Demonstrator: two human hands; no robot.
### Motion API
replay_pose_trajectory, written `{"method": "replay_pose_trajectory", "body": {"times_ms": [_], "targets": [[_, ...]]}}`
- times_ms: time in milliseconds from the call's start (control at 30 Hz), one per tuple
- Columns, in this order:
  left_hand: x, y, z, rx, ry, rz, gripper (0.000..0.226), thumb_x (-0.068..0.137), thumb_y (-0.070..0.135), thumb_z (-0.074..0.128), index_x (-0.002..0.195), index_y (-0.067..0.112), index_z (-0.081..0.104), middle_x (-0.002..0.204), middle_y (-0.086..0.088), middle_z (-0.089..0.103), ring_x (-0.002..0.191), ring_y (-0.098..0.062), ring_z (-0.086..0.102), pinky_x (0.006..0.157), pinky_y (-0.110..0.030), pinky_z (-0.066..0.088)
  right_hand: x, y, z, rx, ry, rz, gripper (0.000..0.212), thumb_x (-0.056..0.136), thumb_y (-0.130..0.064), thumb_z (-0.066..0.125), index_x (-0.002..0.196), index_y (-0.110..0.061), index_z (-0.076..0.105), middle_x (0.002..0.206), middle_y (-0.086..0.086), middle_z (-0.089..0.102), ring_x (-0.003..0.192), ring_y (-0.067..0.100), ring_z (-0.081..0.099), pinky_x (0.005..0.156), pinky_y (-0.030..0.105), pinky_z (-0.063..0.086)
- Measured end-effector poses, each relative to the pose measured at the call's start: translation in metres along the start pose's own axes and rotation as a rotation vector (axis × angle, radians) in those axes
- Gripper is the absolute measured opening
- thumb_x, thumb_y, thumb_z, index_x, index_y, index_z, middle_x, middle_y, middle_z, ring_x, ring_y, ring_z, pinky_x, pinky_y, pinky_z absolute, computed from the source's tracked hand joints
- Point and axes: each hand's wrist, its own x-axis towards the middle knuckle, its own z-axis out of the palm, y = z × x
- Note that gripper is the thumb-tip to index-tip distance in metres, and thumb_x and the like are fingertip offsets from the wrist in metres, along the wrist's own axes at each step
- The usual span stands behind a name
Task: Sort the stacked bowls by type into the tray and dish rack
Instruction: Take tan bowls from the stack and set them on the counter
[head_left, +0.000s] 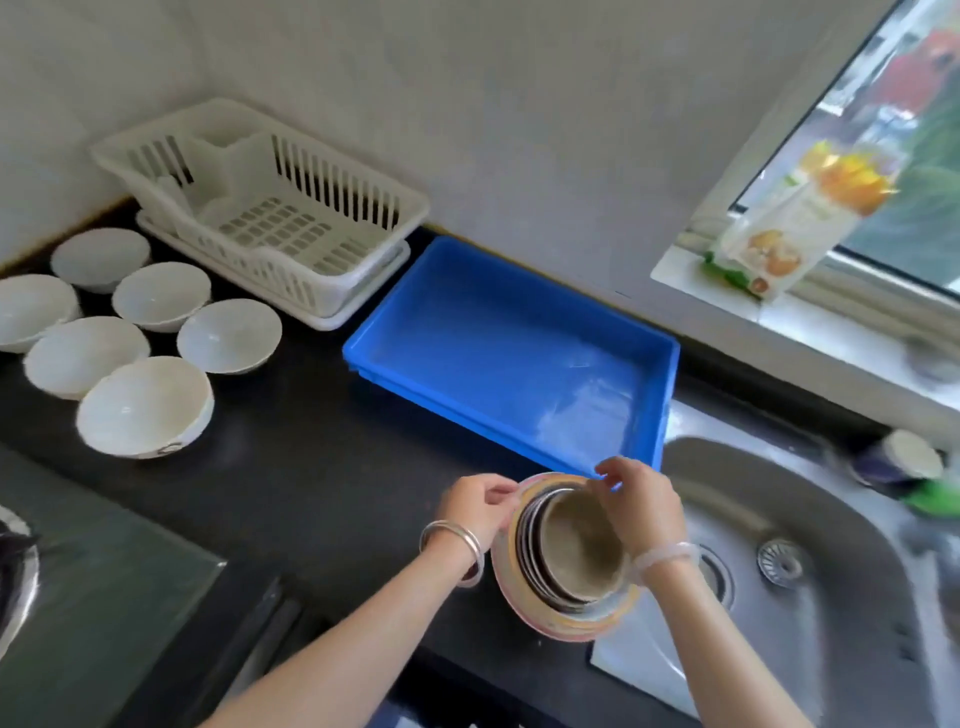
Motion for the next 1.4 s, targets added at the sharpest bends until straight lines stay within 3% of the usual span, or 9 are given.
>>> {"method": "replay_pose_trajectory", "body": {"times_ms": [200, 567, 733, 933, 1200, 1300, 1400], "targets": [[-0.004, 0.008, 0.029, 0.258, 0.006, 0.051, 0.028, 0.084, 0.018, 0.063, 0.112, 0.017, 0.067, 0.110, 0.000, 0.070, 0.098, -0.010, 0.063, 0.081, -0.014, 0.042, -0.024, 0.037, 0.006, -0.031, -0.009, 0.001, 0.012, 0.080, -0.024, 0.068, 0.084, -0.013, 0.064, 0.088, 0.007, 0.067, 0.083, 0.030, 0.061, 0.064, 0.031, 0.039], [-0.002, 0.005, 0.032, 0.274, 0.007, 0.104, 0.023, 0.085, 0.019, 0.062, 0.106, 0.021, 0.069, 0.106, 0.003, 0.070, 0.087, -0.005, 0.058, 0.084, -0.020, 0.046, -0.019, 0.042, 0.003, -0.176, -0.037, -0.017, 0.016, 0.093, -0.024, 0.045, 0.099, -0.012, 0.054, 0.099, 0.013, 0.067, 0.090, 0.035, 0.060, 0.065, 0.034, 0.038], [-0.006, 0.005, 0.033, 0.206, 0.016, 0.098, 0.018, 0.085, 0.020, 0.062, 0.101, 0.020, 0.071, 0.097, 0.003, 0.070, 0.091, -0.013, 0.064, 0.088, -0.034, 0.054, -0.019, 0.048, -0.011, 0.032, -0.058, 0.000, 0.009, 0.092, -0.019, 0.050, 0.094, -0.011, 0.054, 0.089, 0.016, 0.069, 0.086, 0.037, 0.060, 0.065, 0.034, 0.038], [-0.005, 0.007, 0.039, 0.319, 0.061, 0.112, 0.009, 0.082, 0.022, 0.066, 0.090, 0.021, 0.067, 0.086, 0.010, 0.064, 0.082, -0.006, 0.058, 0.066, -0.014, 0.041, -0.022, 0.061, -0.023, 0.252, 0.005, 0.075, 0.009, 0.090, -0.017, 0.055, 0.083, -0.017, 0.050, 0.072, 0.011, 0.069, 0.067, 0.031, 0.065, 0.068, 0.042, 0.055], [-0.003, 0.014, 0.046, 0.406, 0.147, 0.065, 0.003, 0.083, 0.019, 0.065, 0.081, 0.017, 0.063, 0.085, 0.003, 0.063, 0.078, -0.012, 0.059, 0.062, -0.020, 0.044, -0.025, 0.065, -0.026, 0.355, -0.002, 0.104, 0.004, 0.090, -0.014, 0.056, 0.089, -0.014, 0.059, 0.078, 0.013, 0.070, 0.064, 0.024, 0.067, 0.067, 0.040, 0.059], [-0.003, 0.019, 0.046, 0.365, 0.168, 0.066, 0.006, 0.085, 0.019, 0.062, 0.079, 0.018, 0.062, 0.078, 0.004, 0.063, 0.072, -0.011, 0.059, 0.055, -0.017, 0.043, -0.026, 0.064, -0.034, 0.385, 0.006, 0.104, 0.013, 0.090, -0.011, 0.055, 0.097, -0.011, 0.066, 0.082, 0.014, 0.070, 0.063, 0.023, 0.068, 0.063, 0.034, 0.059], [-0.003, 0.022, 0.042, 0.342, 0.162, 0.070, 0.009, 0.085, 0.018, 0.061, 0.077, 0.018, 0.060, 0.071, 0.008, 0.059, 0.069, -0.010, 0.057, 0.052, -0.015, 0.040, -0.027, 0.059, -0.043, 0.393, 0.018, 0.089, 0.014, 0.090, -0.009, 0.055, 0.097, -0.010, 0.067, 0.081, 0.014, 0.070, 0.063, 0.025, 0.069, 0.064, 0.037, 0.060]]}}
